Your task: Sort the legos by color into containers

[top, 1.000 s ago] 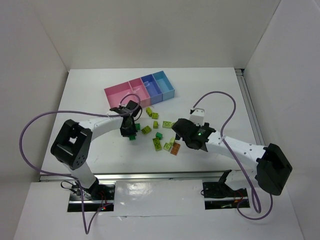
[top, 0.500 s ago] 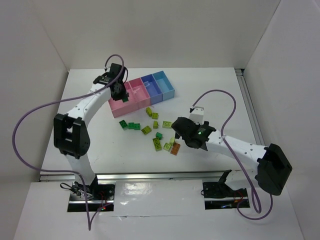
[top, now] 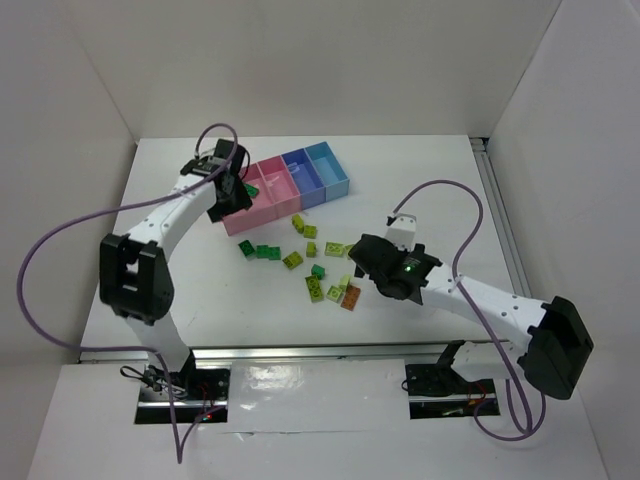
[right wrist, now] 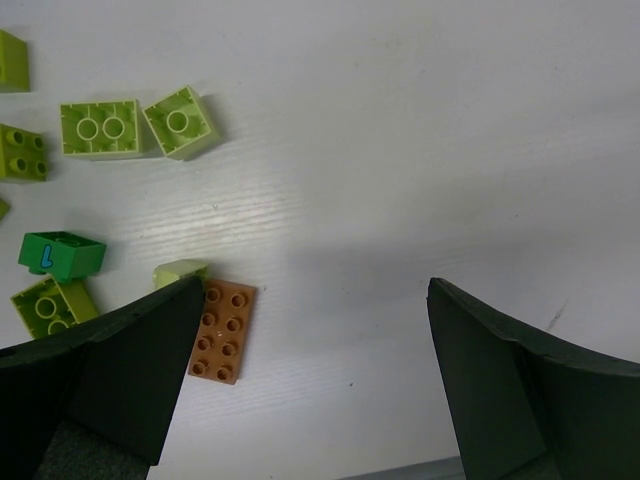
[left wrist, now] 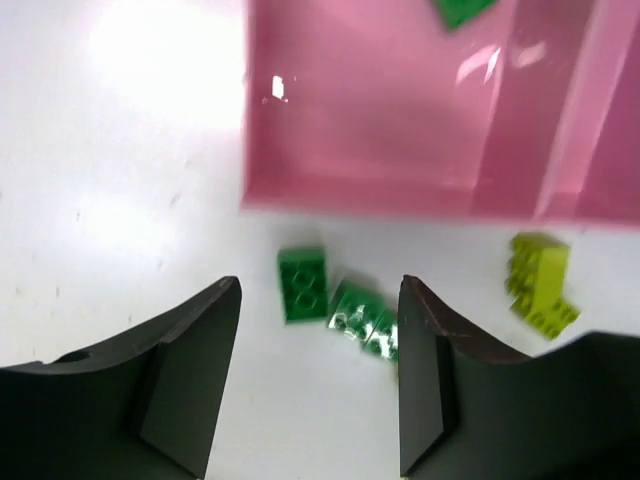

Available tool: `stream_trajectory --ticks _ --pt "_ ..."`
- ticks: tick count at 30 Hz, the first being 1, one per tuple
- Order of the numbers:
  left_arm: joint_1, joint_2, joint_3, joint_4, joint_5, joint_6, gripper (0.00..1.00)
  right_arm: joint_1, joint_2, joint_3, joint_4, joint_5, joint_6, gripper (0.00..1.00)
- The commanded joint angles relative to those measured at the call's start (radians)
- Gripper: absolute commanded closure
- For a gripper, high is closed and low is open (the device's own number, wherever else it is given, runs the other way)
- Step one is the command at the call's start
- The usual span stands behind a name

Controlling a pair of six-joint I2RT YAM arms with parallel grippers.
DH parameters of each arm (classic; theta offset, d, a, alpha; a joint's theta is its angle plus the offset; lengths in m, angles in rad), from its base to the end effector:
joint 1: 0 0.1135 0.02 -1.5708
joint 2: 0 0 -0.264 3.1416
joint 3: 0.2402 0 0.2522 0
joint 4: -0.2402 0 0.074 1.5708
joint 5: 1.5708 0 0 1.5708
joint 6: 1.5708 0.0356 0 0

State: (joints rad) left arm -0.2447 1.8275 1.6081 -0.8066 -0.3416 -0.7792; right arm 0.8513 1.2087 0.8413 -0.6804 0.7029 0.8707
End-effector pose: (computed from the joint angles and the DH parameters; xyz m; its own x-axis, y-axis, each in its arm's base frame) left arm 0.3860 -0.0841 0.2821 -0.6324 -0.5245 -0.5700 -0.5405 0.8259 -0.1603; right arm 0.1670 0.1557 0.2407 -0.6440 0.1505 -0.7501 0.2040 0.9787 0.0212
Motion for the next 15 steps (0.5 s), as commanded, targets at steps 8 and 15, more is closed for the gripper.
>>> stream_trajectory --ticks 8,15 --pt "-0.033 -0.179 -0.402 0.132 0.072 -0.160 0.24 0.019 0.090 0.039 0.024 0.020 -0.007 0.00" --pt "-0.042 -0.133 -0.424 0.224 0.068 -0.161 0.24 0.019 0.054 0.015 0.015 0.010 0.002 0.00"
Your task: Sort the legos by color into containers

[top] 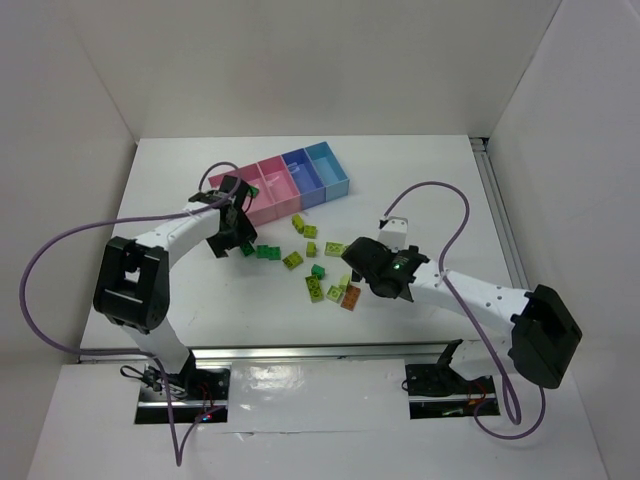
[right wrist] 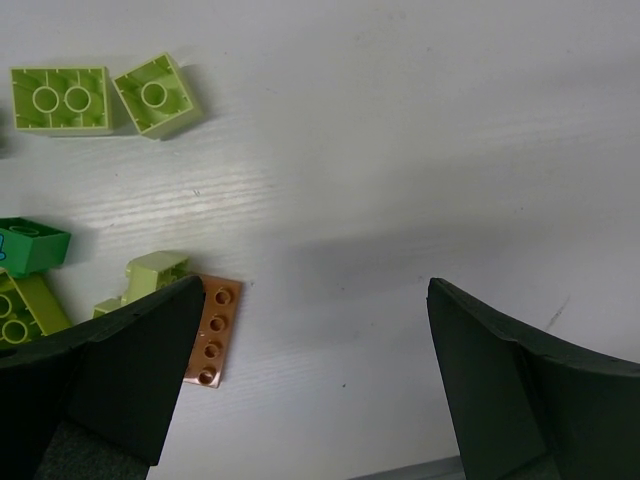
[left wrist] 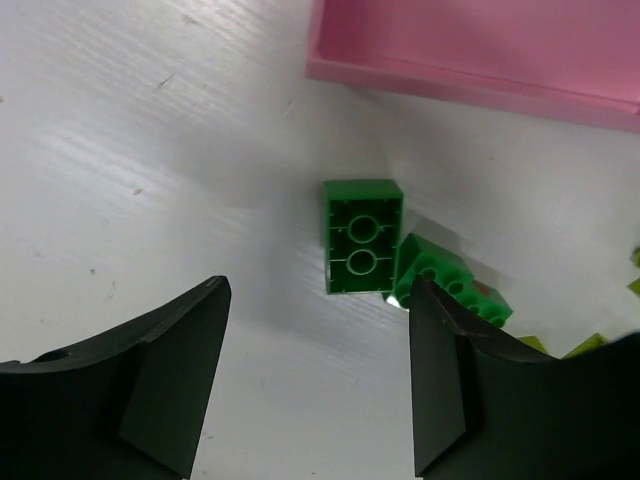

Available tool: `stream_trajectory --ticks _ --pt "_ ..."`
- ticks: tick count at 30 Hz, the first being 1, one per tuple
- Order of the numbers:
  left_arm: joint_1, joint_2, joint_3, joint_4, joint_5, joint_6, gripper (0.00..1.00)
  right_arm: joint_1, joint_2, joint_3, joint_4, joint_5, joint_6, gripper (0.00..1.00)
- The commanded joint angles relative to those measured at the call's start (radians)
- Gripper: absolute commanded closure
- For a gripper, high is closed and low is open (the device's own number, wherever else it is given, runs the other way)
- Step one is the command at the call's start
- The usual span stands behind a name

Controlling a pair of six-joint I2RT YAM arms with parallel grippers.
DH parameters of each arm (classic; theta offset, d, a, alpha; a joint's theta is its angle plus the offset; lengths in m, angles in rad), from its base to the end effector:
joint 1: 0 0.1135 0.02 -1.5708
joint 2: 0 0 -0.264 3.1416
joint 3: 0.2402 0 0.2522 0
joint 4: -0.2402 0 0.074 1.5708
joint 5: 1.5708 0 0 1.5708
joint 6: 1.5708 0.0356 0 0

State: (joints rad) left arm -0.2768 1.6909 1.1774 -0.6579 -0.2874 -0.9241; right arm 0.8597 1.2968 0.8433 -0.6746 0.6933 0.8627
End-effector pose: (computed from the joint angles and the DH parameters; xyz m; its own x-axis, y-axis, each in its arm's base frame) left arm 0.3265 -0.0823 0.2079 -0.6585 -0.6085 -0.4427 -0.6132 0.7749 -0.1530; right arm 0.1729 0.1658 0.2227 -0.6905 0.0936 -0.7173 0.1852 0.9814 -0.0502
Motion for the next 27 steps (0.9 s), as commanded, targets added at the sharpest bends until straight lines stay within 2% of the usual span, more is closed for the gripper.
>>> stream_trajectory --ticks 1,4,11,12,13,20,24,27 --pt "-0.010 0.027 0.007 0.086 0.024 -0.016 0.24 0.010 -0.034 0.013 0.009 0.020 0.010 0.00" --pt "-0.010 0.079 0.016 0.086 0.024 -0.038 0.24 0.010 -0.034 0.004 0.018 0.020 -0.001 0.00" --pt "-0.001 0.145 0.036 0.063 -0.001 -0.074 0.39 0.010 0.024 0.025 0.000 0.020 -0.001 0.00" --pt "-0.001 0.130 0.036 0.063 -0.001 -0.074 0.43 0.010 0.024 0.025 0.000 0.020 0.009 0.00" --pt "-0.001 0.119 0.036 0.063 -0.001 -0.074 0.52 0.010 0.024 0.025 0.000 0.020 0.009 0.00" --pt "-0.001 -0.010 0.059 0.034 -0.001 0.004 0.79 0.010 0.004 -0.009 0.030 0.011 0.009 0.00" --pt "-0.010 -0.066 0.108 0.012 -0.010 0.025 0.79 0.010 0.025 0.011 0.021 0.011 0.009 0.00" --pt "-0.010 -0.054 0.180 0.012 -0.033 0.050 0.74 0.010 0.035 0.011 0.012 0.002 0.009 0.00"
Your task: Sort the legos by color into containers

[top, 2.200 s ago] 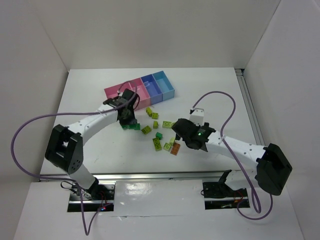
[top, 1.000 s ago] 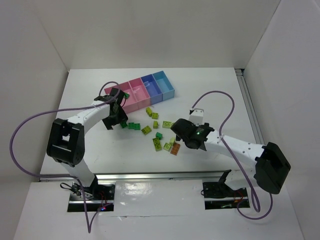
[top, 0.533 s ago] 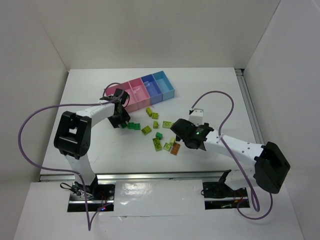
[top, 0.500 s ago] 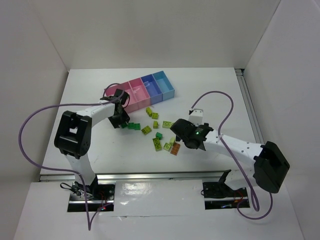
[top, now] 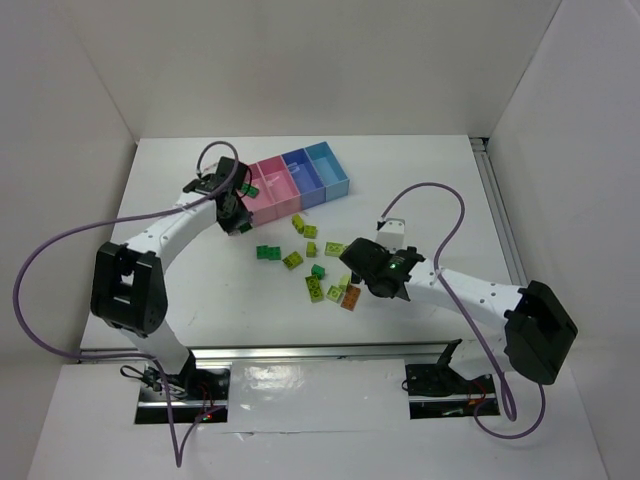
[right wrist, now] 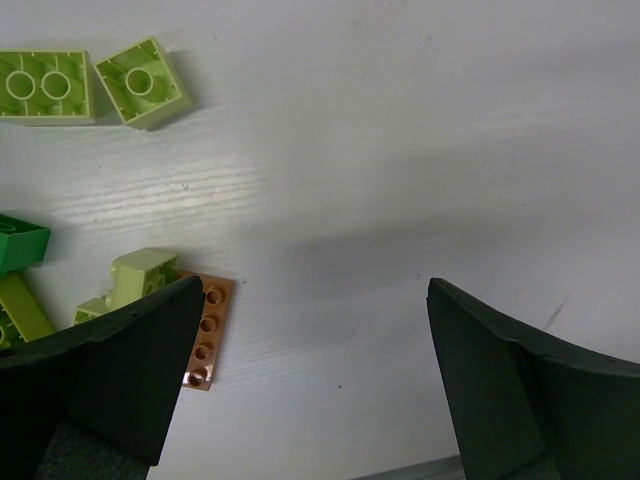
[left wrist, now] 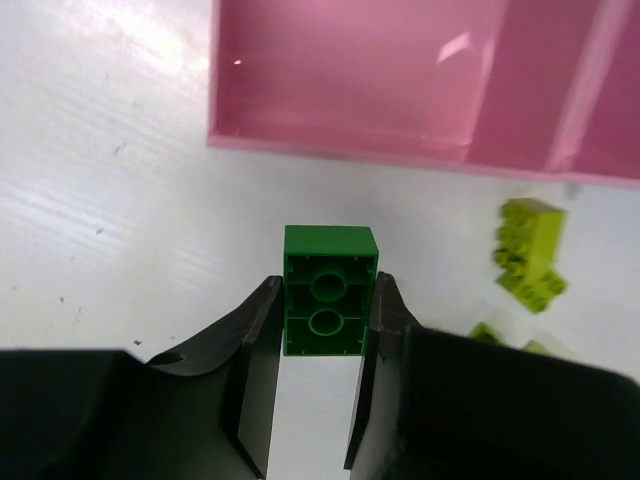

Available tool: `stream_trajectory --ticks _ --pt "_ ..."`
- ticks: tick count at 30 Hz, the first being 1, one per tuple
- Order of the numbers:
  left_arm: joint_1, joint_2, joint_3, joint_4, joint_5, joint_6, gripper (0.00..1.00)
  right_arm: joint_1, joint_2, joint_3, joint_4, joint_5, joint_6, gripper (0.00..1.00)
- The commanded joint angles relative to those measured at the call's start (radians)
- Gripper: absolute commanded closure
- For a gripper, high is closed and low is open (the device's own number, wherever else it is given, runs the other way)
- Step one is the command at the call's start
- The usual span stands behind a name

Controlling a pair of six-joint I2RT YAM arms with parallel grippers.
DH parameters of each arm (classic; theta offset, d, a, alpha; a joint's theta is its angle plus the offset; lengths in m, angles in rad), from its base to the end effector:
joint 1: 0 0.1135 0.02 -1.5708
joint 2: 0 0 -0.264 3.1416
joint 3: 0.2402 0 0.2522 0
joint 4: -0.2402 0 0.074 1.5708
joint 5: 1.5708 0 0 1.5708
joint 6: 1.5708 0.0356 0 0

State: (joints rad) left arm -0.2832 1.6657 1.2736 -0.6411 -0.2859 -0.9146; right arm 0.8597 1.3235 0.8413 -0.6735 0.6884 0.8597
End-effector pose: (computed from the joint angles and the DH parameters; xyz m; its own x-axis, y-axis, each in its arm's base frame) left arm 0.3386 -0.0881 0.2453 -0.6057 -0.6154 -0.5043 -0.5745 0.7768 -0.2579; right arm 0.1745 0.1680 0.2162 -0.7064 0.0765 -0.7037 0.1798 0.9809 -0.0739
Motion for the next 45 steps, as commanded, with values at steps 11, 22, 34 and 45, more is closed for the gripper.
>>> stream_trajectory --ticks 11,22,34,45 --pt "0.053 0.243 0.421 -0.104 -0.042 0.082 0.19 0.019 -0.043 0.024 -0.054 0.030 0.047 0.00" --pt "-0.123 0.002 0.028 -0.039 -0.068 0.088 0.21 0.019 -0.020 -0.016 0.008 0.000 0.047 0.00" --pt "-0.132 0.118 -0.014 0.023 -0.030 -0.004 0.16 0.019 0.000 0.005 -0.003 -0.009 0.036 0.00" --pt "-0.091 0.086 -0.080 0.023 -0.052 -0.041 0.21 0.019 -0.003 -0.005 -0.003 -0.009 0.036 0.00"
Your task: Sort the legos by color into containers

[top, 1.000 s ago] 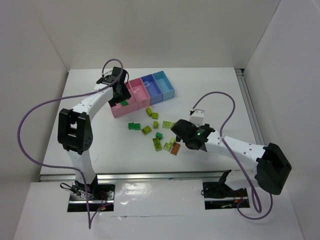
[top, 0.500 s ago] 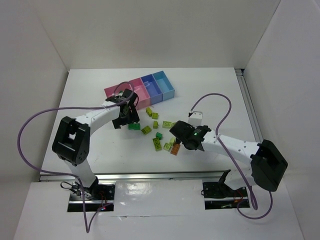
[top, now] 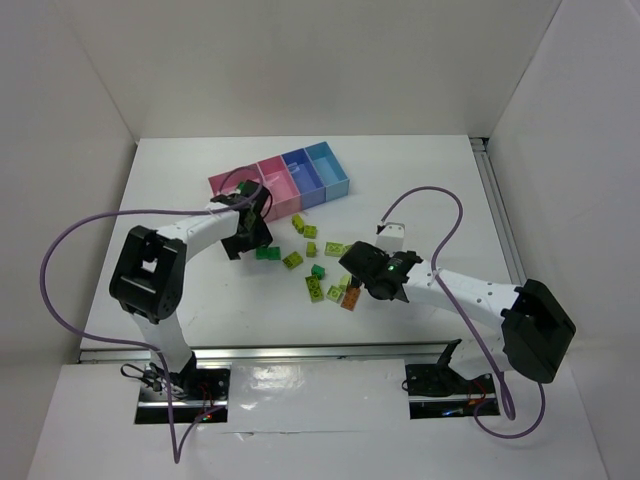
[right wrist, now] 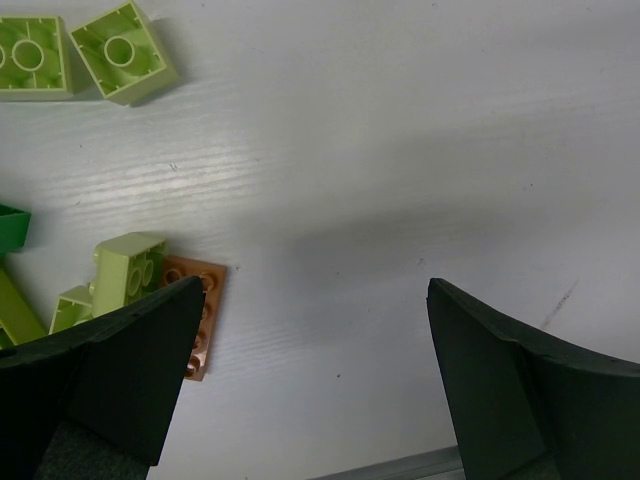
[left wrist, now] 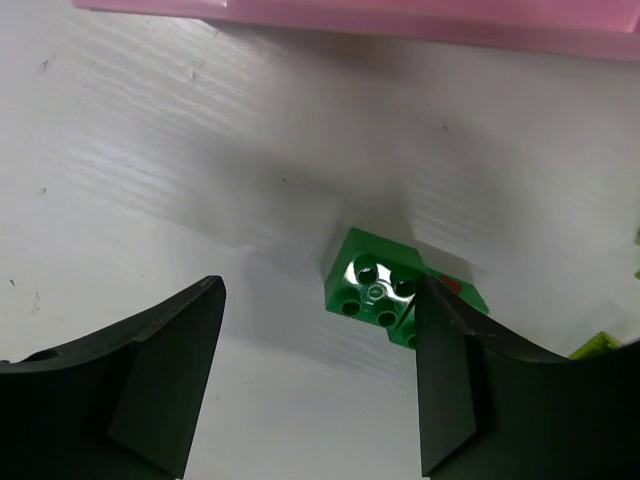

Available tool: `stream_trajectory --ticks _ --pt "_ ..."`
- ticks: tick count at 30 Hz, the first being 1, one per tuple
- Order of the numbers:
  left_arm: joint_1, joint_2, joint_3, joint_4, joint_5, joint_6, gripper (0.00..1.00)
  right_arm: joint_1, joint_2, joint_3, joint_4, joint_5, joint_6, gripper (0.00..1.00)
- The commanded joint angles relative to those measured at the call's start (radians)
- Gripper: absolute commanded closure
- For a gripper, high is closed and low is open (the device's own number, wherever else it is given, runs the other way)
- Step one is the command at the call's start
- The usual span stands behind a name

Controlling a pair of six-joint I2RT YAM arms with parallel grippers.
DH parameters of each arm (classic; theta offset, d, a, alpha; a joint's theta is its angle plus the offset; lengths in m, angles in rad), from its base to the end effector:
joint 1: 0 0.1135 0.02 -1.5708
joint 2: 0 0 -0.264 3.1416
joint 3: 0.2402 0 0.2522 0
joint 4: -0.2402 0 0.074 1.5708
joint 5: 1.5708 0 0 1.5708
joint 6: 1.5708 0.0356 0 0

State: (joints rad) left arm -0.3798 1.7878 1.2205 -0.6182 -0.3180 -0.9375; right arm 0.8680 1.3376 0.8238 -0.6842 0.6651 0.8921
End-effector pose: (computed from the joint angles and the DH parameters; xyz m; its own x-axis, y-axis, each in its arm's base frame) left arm 0.3349 -0.1217 0.1904 -0.7052 -0.5429 -0.4560 -0.5499 0.8248 -0.1315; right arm 0.1712 0.1681 0.2072 -0.7321 0.0833 -0.6760 0.1829 0.9801 -0.0773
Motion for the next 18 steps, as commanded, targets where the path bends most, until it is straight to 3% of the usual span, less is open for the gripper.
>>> stream_trajectory --ticks 1,12,16,18 --pt "0.016 -0.036 -0.027 0.000 -0.020 -0.018 0.21 0.011 -0.017 0.012 0.017 0.004 -0.005 0.00" --pt "0.047 -0.027 -0.047 -0.012 -0.004 -0.007 0.22 0.011 0.014 0.023 0.026 -0.005 -0.005 0.00" --pt "0.047 -0.041 -0.047 0.000 0.051 0.058 0.22 0.011 0.014 0.023 0.026 -0.005 -0.015 0.00" --pt "0.047 -0.031 -0.047 0.009 0.060 0.078 0.18 0.011 0.023 0.023 0.035 -0.015 -0.015 0.00"
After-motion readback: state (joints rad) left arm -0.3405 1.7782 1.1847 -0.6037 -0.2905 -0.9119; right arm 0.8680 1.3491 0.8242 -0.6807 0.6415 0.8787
